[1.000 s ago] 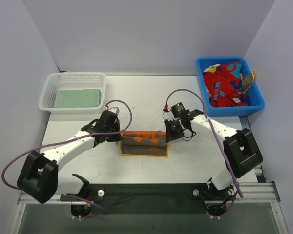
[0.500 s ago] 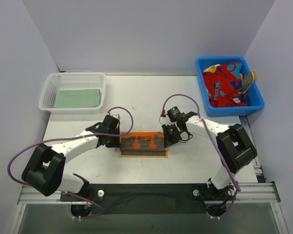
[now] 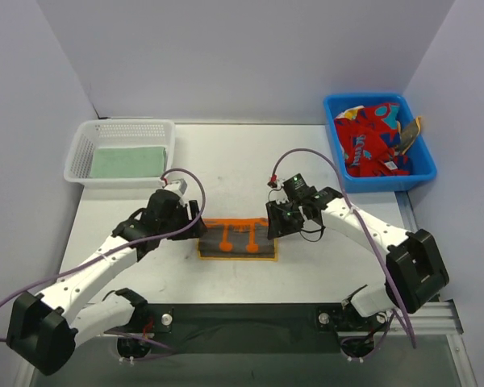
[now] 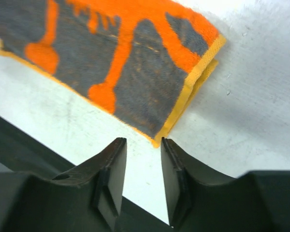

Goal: Fold and stack the towels
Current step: Fold the towel, then smooth out wrinkles on the folded towel

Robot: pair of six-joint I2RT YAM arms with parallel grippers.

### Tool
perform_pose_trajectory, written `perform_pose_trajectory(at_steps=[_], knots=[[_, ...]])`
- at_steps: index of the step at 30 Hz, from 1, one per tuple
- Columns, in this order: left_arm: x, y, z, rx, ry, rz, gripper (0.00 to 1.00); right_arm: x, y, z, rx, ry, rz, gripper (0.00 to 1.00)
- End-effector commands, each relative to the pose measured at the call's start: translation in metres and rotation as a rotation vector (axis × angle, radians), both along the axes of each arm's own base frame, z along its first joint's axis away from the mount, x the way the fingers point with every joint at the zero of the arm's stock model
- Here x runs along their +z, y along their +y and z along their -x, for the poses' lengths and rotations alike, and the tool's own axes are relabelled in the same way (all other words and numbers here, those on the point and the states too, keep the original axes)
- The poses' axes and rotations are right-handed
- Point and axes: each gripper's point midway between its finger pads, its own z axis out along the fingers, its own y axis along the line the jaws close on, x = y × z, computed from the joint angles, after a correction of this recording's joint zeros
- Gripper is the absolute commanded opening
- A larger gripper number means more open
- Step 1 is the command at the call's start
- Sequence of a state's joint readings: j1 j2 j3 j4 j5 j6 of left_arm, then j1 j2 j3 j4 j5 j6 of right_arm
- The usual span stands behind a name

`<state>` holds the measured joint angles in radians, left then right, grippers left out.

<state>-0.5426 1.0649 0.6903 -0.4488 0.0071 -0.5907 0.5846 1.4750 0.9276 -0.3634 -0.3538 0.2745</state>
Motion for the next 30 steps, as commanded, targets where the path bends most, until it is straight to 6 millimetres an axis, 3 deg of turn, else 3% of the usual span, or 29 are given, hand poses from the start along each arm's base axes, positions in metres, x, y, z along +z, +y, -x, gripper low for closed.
perform_pose_trajectory(at_steps=[1,6,11,16,22,28,30], knots=[[0.026,-0.007,0.000,0.006,-0.051,0.070,0.72,0.028,0.003,-0.001,-0.013,-0.053,-0.027,0.33],[0.026,-0.025,-0.012,-0.026,-0.033,0.093,0.62,0.023,0.014,-0.006,0.005,-0.044,-0.022,0.24],[-0.014,-0.039,-0.010,-0.071,0.056,0.019,0.55,-0.005,0.018,-0.003,0.023,-0.009,0.014,0.15],[-0.052,-0.038,0.018,-0.115,0.180,-0.037,0.44,-0.028,0.015,0.019,0.075,0.062,0.039,0.05],[-0.076,-0.024,0.057,-0.136,0.263,-0.056,0.40,-0.043,0.002,0.045,0.101,0.136,0.064,0.04],[-0.075,-0.018,0.074,-0.142,0.285,-0.033,0.40,-0.055,-0.011,0.059,0.105,0.185,0.109,0.04],[-0.066,-0.018,0.073,-0.131,0.265,-0.021,0.47,-0.048,-0.009,0.057,0.099,0.157,0.094,0.04]])
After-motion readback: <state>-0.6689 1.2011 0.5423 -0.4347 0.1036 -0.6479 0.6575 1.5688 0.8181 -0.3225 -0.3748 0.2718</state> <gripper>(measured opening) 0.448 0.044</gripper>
